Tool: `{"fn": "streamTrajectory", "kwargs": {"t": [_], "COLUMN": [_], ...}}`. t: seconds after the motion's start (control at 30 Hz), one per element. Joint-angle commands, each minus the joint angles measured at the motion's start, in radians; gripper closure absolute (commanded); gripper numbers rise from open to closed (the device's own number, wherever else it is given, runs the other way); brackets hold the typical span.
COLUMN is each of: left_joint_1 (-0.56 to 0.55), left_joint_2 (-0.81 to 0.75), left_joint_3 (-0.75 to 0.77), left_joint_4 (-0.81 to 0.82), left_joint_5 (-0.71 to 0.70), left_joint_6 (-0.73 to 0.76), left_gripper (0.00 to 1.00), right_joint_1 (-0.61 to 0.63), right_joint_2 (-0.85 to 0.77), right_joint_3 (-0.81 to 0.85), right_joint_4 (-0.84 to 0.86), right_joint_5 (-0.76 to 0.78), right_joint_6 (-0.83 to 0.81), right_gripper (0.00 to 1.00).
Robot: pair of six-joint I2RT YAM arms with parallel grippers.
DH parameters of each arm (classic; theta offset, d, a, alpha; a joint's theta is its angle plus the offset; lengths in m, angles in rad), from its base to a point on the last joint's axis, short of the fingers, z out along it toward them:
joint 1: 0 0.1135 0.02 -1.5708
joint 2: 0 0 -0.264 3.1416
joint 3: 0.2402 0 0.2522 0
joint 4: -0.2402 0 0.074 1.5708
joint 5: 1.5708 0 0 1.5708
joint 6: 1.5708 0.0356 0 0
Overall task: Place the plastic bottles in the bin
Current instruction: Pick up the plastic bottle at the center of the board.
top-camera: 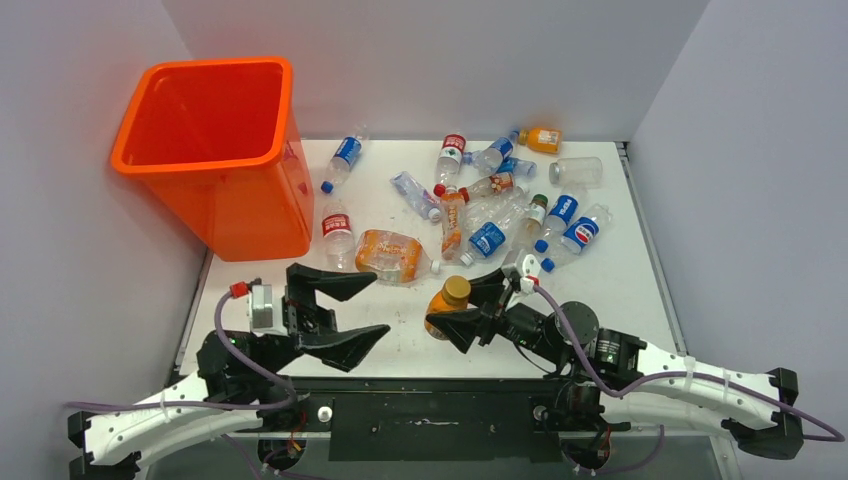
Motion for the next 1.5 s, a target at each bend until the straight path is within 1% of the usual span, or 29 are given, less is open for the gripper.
{"fn": "streamTrajectory", "kwargs": {"t": [0.0,0.1,0.17,0.23,0.3,0.37,0.4,0.43,0.47,0.57,0.67,0.8,0.87,0.97,1.03,1.13,1.3,1.4,1.43,1.47], "left_joint_1": [-0.004,-0.004,-0.004,-0.006,-0.006,-0.006,-0.006,-0.006,-0.006,-0.006,-0.006,-0.006,-0.006,-0.006,-0.007,-0.008,-0.013,-0.027,-0.033,-0.039], "left_joint_2": [0.081,0.233,0.34,0.423,0.475,0.505,0.514,0.524,0.529,0.546,0.562,0.569,0.565,0.544,0.525,0.521,0.554,0.564,0.565,0.566], "left_joint_3": [0.183,0.346,0.467,0.528,0.556,0.563,0.564,0.562,0.562,0.565,0.568,0.557,0.548,0.517,0.493,0.482,0.496,0.501,0.501,0.502], "left_joint_4": [-0.16,-0.317,-0.415,-0.473,-0.5,-0.51,-0.51,-0.536,-0.547,-0.572,-0.596,-0.586,-0.574,-0.532,-0.49,-0.484,-0.506,-0.51,-0.51,-0.51], "left_joint_5": [-0.097,-0.1,-0.064,-0.033,-0.016,-0.015,-0.015,-0.015,-0.015,-0.015,-0.015,0.026,0.045,0.078,0.079,0.063,0.072,0.072,0.07,0.069], "left_joint_6": [-0.014,-0.056,-0.062,-0.064,-0.072,-0.077,-0.078,-0.081,-0.082,-0.083,-0.083,-0.085,-0.085,-0.088,-0.088,-0.077,-0.067,-0.049,-0.044,-0.036], "left_gripper": [0.04,0.04,0.04,0.04,0.04,0.03,0.01,0.0,0.07,0.15,0.21,0.25,0.25,0.12,0.11,0.2,0.44,0.51,0.57,0.66], "right_joint_1": [-0.005,-0.005,-0.004,-0.002,-0.001,-0.002,-0.002,-0.001,-0.001,-0.001,-0.002,0.0,-0.001,-0.001,-0.001,-0.001,-0.001,-0.001,-0.001,-0.001], "right_joint_2": [-0.012,0.004,0.017,0.026,0.03,0.03,0.028,0.026,0.024,0.025,0.025,0.024,0.025,0.018,0.016,0.026,0.045,0.048,0.05,0.052], "right_joint_3": [0.055,0.057,0.059,0.06,0.06,0.06,0.058,0.057,0.056,0.056,0.054,0.051,0.05,0.042,0.038,0.037,0.036,0.034,0.036,0.037], "right_joint_4": [-0.131,-0.134,-0.134,-0.129,-0.124,-0.119,-0.115,-0.114,-0.112,-0.114,-0.111,-0.103,-0.102,-0.093,-0.084,-0.071,-0.049,-0.04,-0.04,-0.041], "right_joint_5": [-0.076,-0.086,-0.107,-0.119,-0.12,-0.117,-0.116,-0.114,-0.112,-0.103,-0.098,-0.097,-0.075,-0.062,-0.063,-0.073,-0.086,-0.086,-0.086,-0.086], "right_joint_6": [-0.094,-0.102,-0.107,-0.11,-0.111,-0.112,-0.112,-0.112,-0.113,-0.114,-0.114,-0.111,-0.108,-0.102,-0.096,-0.088,-0.079,-0.076,-0.075,-0.074], "right_gripper": [0.68,0.69,0.7,0.7,0.71,0.71,0.71,0.71,0.71,0.71,0.72,0.71,0.71,0.7,0.7,0.7,0.7,0.7,0.7,0.7]}}
